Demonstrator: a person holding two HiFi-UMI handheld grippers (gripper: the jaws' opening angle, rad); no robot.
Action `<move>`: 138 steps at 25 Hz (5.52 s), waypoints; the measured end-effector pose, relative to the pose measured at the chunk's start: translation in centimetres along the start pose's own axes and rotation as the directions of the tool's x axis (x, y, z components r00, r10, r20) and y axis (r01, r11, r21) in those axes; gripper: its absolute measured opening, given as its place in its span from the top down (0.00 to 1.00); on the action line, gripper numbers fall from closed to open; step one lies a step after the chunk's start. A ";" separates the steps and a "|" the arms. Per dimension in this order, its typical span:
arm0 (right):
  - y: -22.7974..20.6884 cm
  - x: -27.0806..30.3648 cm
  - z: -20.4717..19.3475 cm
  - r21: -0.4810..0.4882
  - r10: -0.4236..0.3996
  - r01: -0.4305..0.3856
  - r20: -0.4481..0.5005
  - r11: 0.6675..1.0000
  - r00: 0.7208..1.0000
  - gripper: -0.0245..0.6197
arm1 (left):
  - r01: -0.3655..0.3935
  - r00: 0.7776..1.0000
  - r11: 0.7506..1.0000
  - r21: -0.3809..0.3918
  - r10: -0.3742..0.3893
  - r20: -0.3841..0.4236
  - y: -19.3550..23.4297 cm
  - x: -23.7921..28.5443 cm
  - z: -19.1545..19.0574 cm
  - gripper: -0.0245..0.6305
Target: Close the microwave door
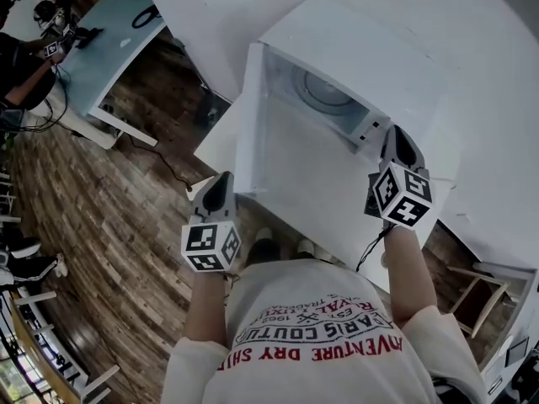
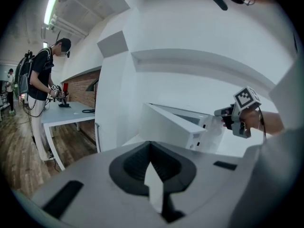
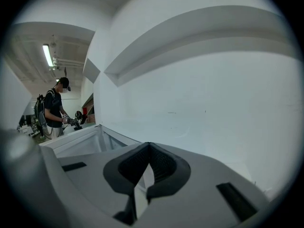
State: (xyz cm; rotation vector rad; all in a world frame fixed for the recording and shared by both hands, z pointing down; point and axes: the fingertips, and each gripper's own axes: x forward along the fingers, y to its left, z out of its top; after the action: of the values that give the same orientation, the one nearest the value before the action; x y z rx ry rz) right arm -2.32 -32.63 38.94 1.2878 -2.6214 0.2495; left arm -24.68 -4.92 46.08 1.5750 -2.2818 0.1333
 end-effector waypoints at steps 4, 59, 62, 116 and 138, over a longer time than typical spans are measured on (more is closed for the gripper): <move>-0.1 -0.1 0.0 0.013 0.032 -0.032 0.006 0.999 0.999 0.95 | 0.017 1.000 0.999 0.028 -0.016 -0.026 -3.0 0.8 -0.3 0.97; -0.9 -0.2 -0.4 -0.032 -0.157 0.155 -0.046 0.987 0.987 0.95 | 0.703 0.710 0.659 0.267 -0.671 -0.215 -19.7 18.6 2.8 0.97; -1.0 -0.3 -0.4 0.003 -0.149 0.149 -0.038 0.989 0.988 0.94 | 0.682 0.730 0.677 0.275 -0.653 -0.203 -19.7 18.7 2.6 0.97; 5.9 -3.7 -3.9 0.075 -0.289 0.281 0.134 0.957 0.948 0.95 | 0.777 0.608 0.571 0.265 -0.790 -0.080 -16.7 13.1 8.5 0.97; 7.2 -3.0 -5.4 0.037 -0.266 0.264 0.068 0.964 0.962 0.95 | 0.784 0.605 0.573 0.239 -0.792 -0.084 -16.1 12.7 7.6 0.97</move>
State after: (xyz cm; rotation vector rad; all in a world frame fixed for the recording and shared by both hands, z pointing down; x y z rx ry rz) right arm -5.60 -24.69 42.92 1.6661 -2.4721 0.1983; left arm -15.69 -24.26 41.36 2.5967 -1.3784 0.1609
